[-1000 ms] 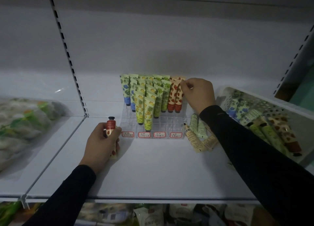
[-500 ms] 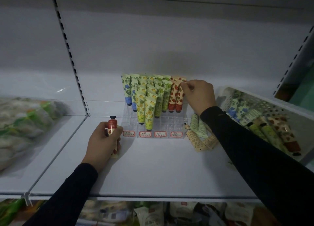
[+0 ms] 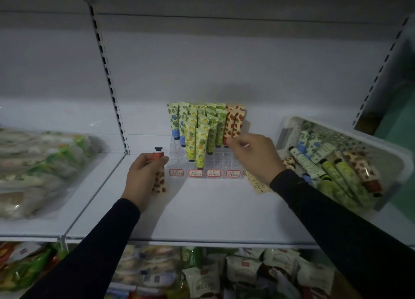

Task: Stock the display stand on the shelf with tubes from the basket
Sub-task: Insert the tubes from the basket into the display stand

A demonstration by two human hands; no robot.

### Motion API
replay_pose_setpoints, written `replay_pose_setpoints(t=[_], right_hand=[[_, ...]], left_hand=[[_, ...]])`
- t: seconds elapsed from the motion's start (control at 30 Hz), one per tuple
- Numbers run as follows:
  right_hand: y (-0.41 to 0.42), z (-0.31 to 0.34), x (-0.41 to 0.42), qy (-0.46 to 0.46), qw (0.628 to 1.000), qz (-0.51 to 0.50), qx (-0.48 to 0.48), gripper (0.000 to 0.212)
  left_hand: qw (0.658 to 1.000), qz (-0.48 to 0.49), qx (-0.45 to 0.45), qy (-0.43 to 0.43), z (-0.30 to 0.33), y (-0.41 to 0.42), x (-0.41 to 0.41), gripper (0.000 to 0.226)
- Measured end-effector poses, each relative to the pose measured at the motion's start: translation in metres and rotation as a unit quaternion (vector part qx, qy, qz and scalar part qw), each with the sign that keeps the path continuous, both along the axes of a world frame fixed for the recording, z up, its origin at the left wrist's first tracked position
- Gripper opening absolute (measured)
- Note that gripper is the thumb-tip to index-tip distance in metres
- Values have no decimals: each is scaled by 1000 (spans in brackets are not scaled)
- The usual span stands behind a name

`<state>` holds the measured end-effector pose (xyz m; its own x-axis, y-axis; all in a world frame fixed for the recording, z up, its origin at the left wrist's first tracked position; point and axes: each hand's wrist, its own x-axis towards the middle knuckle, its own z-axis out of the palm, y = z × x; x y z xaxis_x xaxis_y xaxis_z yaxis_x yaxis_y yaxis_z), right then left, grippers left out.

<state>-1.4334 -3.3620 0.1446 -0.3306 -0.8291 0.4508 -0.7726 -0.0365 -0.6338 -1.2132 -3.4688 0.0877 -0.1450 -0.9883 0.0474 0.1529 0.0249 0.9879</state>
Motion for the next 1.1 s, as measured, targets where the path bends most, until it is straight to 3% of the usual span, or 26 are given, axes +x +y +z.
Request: replay_pose_setpoints(t=[0.1,0.23,0.33,0.47,0.7,0.83,0.9,0.97,1.1], right_hand=[[7,-11,17,-1,995,66,71,31],[14,-24,33,-71,982,131,120,32],[19,-30,38,-198,952,169,158,31],[26,-31,27,-334,922,155,119,29],[21,-24,7,-453,878,155,27,26],[18,-24,3,-456,877,152,23,26],[17,-23,-4,-403,906,130,22,25],[17,-17,-12,-326,942,83,12,21],[14,1,-27,-252,965,-6,-75,10]], left_hand=[[998,-46,24,26,16,13,-8,10],[990,-95,56,90,27,32,-26,13],[982,-126,85,114,27,44,-38,11],[975,-172,97,100,23,50,-41,14],[969,-231,38,-79,14,58,-41,30],[954,-214,-44,-206,10,52,-34,39],[927,-159,-131,-314,4,42,-22,40],[873,-81,-215,-430,-3,29,-7,40],[805,-6,-251,-537,-25,3,14,52]])
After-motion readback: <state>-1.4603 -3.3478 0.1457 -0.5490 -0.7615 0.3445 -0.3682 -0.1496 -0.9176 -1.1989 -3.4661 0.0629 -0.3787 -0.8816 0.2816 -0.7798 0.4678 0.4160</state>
